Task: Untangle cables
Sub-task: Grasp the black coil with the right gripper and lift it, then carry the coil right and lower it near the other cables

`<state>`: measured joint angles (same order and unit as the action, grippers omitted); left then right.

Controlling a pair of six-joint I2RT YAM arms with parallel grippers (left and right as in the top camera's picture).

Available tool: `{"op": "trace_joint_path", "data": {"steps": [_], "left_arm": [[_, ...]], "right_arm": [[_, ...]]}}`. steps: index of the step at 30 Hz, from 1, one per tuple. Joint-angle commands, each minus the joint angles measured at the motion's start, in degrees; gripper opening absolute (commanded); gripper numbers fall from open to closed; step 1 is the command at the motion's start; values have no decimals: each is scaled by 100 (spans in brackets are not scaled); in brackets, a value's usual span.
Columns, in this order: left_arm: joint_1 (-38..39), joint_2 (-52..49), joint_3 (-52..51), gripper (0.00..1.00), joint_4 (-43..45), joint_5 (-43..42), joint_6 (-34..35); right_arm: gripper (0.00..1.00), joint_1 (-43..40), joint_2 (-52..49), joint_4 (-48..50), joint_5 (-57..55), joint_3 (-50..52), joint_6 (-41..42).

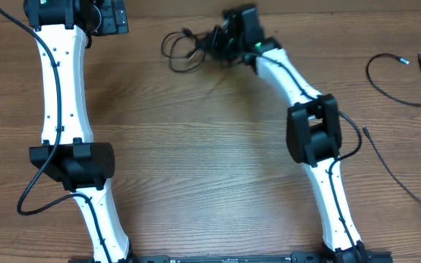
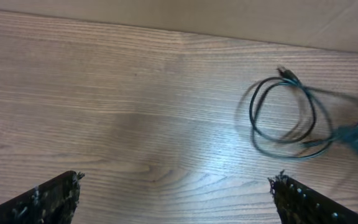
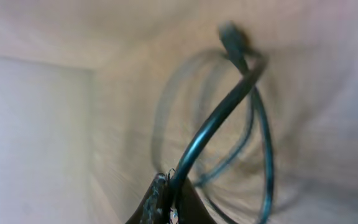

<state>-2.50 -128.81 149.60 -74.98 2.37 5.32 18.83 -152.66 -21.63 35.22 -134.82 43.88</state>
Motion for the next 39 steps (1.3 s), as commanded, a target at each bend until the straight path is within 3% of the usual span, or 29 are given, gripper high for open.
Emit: {"op": "trace_joint_path", "data": {"steps": [1, 10, 15, 21, 29, 36, 39], "left_arm": [[-15, 33, 50, 100, 79, -372, -74], [0, 33, 50, 100, 415, -1141, 343], [214, 33, 50, 100, 636, -1320, 520], [848, 33, 50, 100, 1303, -1287, 518], [1276, 33, 52, 100, 2083, -1294, 688], [1464, 33, 52, 100, 2387, -1294, 748], [1506, 33, 52, 100, 2450, -1294, 870]], "right_arm": [[4, -267, 544, -118, 63, -774, -361], [4, -509, 1355, -909, -90, -2140, -1010], [4, -525, 1869, -1882, -997, -2691, -1700], [4, -817, 2813, -3348, -2848, -2955, -2441], [4, -1202, 3609, -4634, -4747, -2955, -2662], [4, -1858, 3681, -5630, -4828, -2920, -2632], [4, -2002, 3681, -5672, -4367, -2804, -2638]]}}
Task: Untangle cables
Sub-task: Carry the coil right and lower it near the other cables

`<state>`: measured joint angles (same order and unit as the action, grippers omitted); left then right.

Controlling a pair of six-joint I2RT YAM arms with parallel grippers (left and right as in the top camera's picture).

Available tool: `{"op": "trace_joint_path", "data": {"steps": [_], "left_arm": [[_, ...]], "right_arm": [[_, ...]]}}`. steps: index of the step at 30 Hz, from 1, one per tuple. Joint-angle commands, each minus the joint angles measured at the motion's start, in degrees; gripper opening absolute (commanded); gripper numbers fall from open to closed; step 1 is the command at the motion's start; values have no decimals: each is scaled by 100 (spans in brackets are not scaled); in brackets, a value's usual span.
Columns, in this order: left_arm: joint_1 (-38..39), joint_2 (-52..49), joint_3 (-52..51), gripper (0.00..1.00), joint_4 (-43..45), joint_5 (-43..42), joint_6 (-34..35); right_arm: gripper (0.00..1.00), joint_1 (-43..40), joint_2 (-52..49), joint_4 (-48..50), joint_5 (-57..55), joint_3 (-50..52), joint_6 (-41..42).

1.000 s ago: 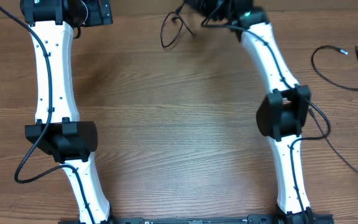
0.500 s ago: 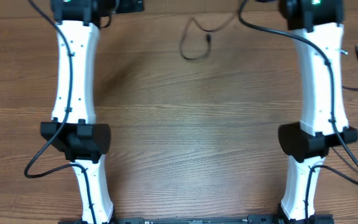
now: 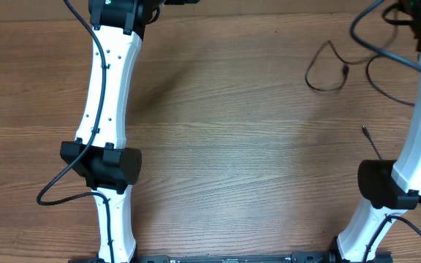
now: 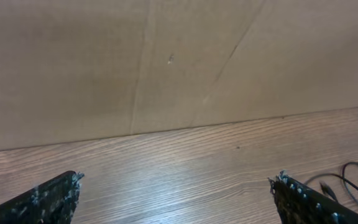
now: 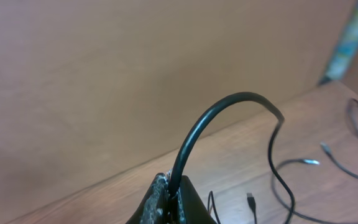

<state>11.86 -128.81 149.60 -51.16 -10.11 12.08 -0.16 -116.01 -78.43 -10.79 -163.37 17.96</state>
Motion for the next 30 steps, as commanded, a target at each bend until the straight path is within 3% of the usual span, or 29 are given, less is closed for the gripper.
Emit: {"op": "trace_joint_path", "data": {"steps": [1, 13, 19, 30], "left_arm": [[72, 33, 52, 99, 90, -46, 234], [118, 33, 52, 100, 83, -55, 387], [129, 33, 52, 100, 26, -48, 382], [129, 33, 52, 100, 22, -46, 382]], "right_arm": [[4, -111, 9, 24, 411, 87, -48], [4, -98, -374, 52, 1346, 1130, -42], [4, -85, -468, 420, 1346, 2430, -46], [4, -85, -468, 1939, 1349, 5270, -42]]}}
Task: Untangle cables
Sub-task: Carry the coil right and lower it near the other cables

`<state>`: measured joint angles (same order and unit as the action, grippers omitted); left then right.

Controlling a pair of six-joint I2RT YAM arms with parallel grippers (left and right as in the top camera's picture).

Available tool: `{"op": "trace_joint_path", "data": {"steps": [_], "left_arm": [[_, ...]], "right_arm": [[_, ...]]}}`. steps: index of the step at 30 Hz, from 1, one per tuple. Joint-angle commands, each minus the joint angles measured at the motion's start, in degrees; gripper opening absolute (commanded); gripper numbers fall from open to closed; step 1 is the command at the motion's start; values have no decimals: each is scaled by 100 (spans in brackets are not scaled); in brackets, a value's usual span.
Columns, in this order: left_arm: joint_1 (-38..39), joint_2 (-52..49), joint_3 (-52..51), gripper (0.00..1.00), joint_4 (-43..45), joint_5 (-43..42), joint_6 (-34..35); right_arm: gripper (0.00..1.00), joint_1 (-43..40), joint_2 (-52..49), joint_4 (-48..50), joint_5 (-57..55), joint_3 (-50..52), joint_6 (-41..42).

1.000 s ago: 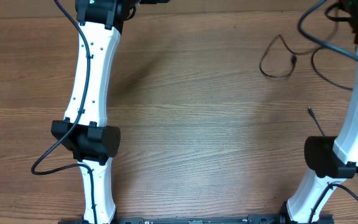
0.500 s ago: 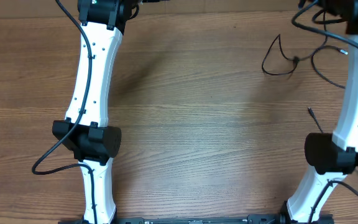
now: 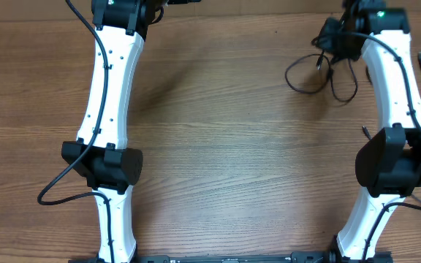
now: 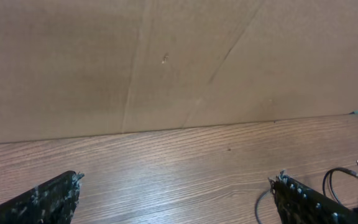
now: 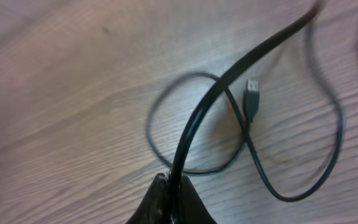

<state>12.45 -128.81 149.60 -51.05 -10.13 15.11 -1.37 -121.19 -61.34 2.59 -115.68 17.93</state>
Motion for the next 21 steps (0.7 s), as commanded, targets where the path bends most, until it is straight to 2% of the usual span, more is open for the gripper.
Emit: {"op": "trace_joint_path", "data": {"steps": [1, 11, 21], "left_arm": [[70, 33, 52, 100, 11, -44, 79], [70, 33, 52, 99, 9, -44, 79], [70, 33, 52, 100, 4, -44, 79]], "right_arm": [[4, 35, 50, 328, 13, 671, -37], [4, 33, -31, 1152, -144, 2044, -20], [4, 22, -190, 1156, -160, 2144, -22]]}}
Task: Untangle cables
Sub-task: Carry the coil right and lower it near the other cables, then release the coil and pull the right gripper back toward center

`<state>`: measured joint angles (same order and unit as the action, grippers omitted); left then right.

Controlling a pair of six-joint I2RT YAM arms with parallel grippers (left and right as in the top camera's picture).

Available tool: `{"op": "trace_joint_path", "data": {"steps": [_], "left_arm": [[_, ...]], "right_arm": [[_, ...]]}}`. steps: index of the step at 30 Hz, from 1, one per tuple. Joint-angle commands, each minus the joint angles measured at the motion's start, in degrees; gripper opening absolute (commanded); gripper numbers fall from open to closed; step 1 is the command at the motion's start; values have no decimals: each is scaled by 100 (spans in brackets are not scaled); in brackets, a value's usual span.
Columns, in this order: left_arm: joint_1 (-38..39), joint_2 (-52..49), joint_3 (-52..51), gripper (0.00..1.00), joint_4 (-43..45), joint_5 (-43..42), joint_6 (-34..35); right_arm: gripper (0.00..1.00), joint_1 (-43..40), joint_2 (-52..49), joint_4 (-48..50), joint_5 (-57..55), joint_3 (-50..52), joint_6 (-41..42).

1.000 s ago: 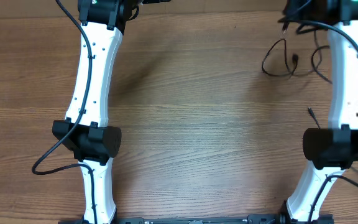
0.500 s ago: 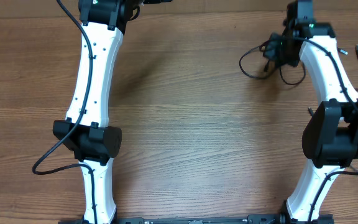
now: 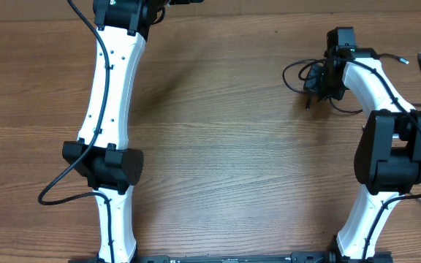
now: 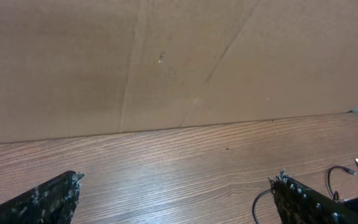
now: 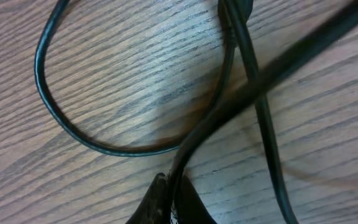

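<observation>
A black cable (image 3: 295, 71) lies in loose loops at the far right of the wooden table. My right gripper (image 3: 320, 86) is low over it and shut on the black cable (image 5: 229, 118), which runs up from between the fingertips (image 5: 173, 198) across a loop (image 5: 73, 127) on the wood. My left gripper (image 4: 176, 199) is open at the far edge of the table, up by the cardboard wall, with nothing between its fingers (image 4: 48, 199). The cable's loops (image 4: 337, 180) show small at the right of that view.
More black cables lie at the right edge: one with a plug end (image 3: 404, 61) at the far right, another thin one (image 3: 386, 164) running down the right side. A cardboard wall (image 4: 166, 62) backs the table.
My right gripper has come down and slightly toward me, close to the table, still shut on the cable. The loops now lie bunched beside it. The left arm has not moved.
My right gripper was shut on the cable at the far middle of the table, the left gripper open nearby. Then the right held it high at the far right corner and the left had swung to the wall. Now the cable sits low at the right.
</observation>
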<state>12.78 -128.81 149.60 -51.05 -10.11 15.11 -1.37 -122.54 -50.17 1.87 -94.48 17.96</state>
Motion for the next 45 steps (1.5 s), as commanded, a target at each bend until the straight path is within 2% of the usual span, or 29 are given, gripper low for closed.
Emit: {"op": "trace_joint_path", "data": {"steps": [1, 4, 6, 7, 8, 9, 21, 27, 30, 33, 38, 41, 45], "left_arm": [[37, 33, 52, 100, 0, -48, 79], [37, 33, 52, 100, -33, -46, 79], [37, 33, 52, 100, -63, -46, 76], [37, 33, 52, 100, -90, -46, 76], [37, 33, 52, 100, -101, -46, 76], [37, 33, 52, 100, -116, -46, 76], [37, 33, 52, 100, -118, 4, 74], [35, 33, 52, 100, -118, 22, 74], [35, 33, 52, 100, -116, 22, 48], [33, 33, 52, 100, -114, 83, 13], [33, 33, 52, 100, -33, 234, 9], [33, 33, 52, 100, 39, 280, 11], [33, 33, 52, 100, 37, 280, 9]], "right_arm": [[4, 22, -55, 31, -87, 24, -24], [4, 22, -55, 15, -87, 24, -24], [35, 22, -55, 15, -87, 24, -24], [59, 22, -55, 15, -87, 24, -24], [72, 22, -55, 15, -87, 24, -24], [100, 22, -55, 15, -87, 24, -24], [100, 22, -37, -247, -87, -138, -22], [100, 15, 249, -1375, -632, -1451, -72], [100, 15, 568, -2076, -1106, -2295, -398], [100, 15, 1078, -2680, -1364, -2806, -772], [100, -39, 2463, -3729, -1475, -2796, -866], [100, -138, 3244, -4116, -1471, -2533, -859], [100, -267, 4419, -3899, -1471, -1580, -732]]}}
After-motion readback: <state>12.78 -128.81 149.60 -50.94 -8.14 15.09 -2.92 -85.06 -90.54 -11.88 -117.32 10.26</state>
